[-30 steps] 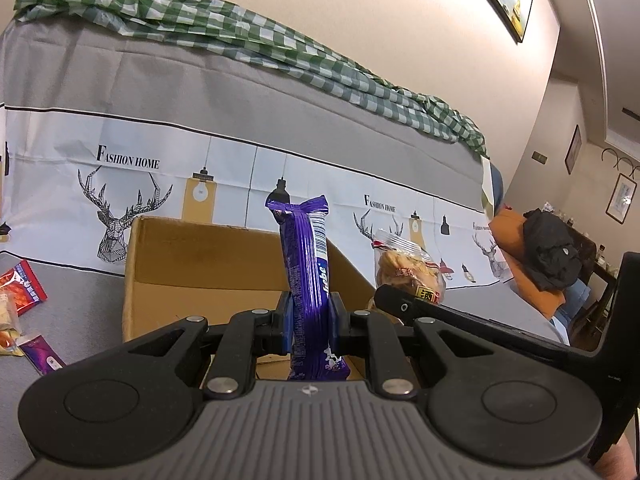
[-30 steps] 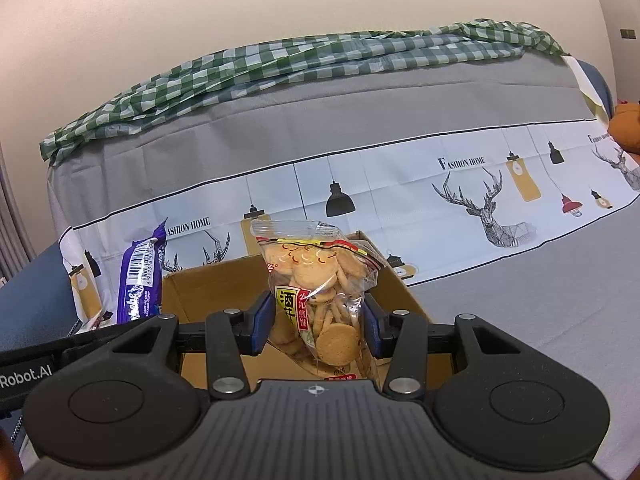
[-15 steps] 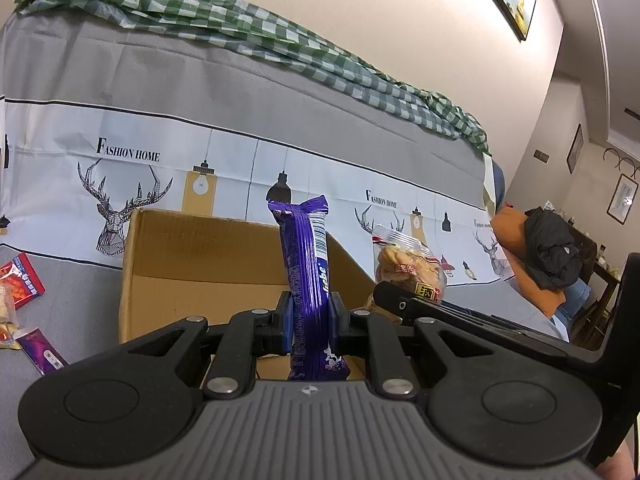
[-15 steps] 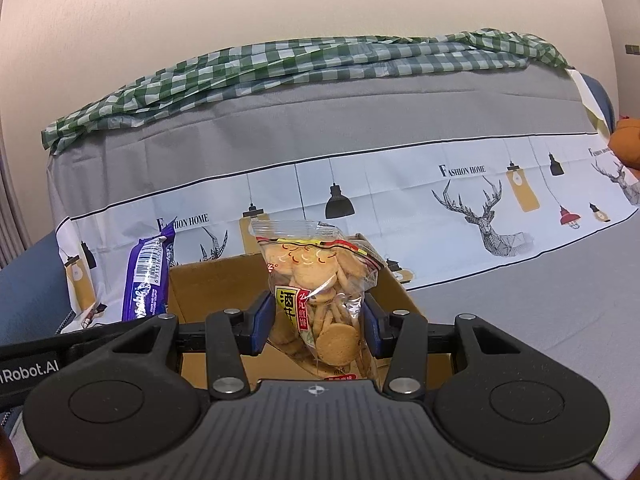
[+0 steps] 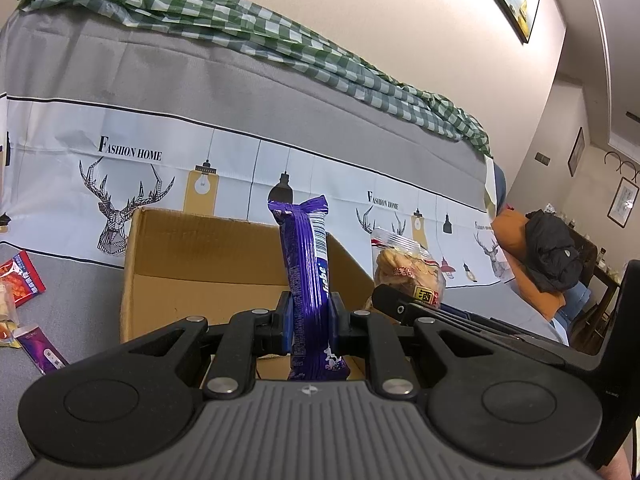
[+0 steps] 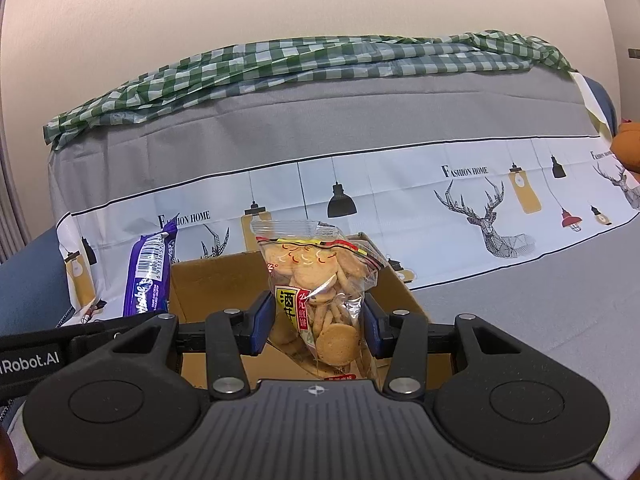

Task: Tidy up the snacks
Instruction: 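Carry the candy bar with the left tool while the right tool carries the cookie bag over the box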

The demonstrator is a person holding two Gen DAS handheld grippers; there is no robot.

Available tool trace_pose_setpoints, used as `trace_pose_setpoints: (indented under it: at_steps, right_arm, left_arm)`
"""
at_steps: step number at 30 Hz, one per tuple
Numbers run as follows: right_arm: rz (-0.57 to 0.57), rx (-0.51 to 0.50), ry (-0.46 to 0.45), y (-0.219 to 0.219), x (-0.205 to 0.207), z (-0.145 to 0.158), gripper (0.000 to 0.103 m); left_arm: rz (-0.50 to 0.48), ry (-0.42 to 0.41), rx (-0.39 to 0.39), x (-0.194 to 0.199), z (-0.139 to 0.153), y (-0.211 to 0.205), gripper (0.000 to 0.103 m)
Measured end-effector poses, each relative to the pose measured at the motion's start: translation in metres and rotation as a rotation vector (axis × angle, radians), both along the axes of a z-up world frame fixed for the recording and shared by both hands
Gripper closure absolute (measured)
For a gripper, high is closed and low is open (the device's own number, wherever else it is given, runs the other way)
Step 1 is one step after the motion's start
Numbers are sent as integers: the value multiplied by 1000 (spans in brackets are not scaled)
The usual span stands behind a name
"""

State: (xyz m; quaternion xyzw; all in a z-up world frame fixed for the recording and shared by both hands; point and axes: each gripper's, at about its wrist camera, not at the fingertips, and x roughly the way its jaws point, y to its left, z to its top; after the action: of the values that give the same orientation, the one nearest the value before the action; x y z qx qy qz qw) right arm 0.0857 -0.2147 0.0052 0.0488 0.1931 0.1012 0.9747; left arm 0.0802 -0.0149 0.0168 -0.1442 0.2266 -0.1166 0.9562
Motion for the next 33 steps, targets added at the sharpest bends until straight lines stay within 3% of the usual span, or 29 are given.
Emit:
trace_pose_setpoints:
  at_steps: [33]
  right_arm:
    - [2, -2, -16, 1, -4, 1, 56]
  left_arm:
    - [6, -2, -1, -1, 2, -1, 85]
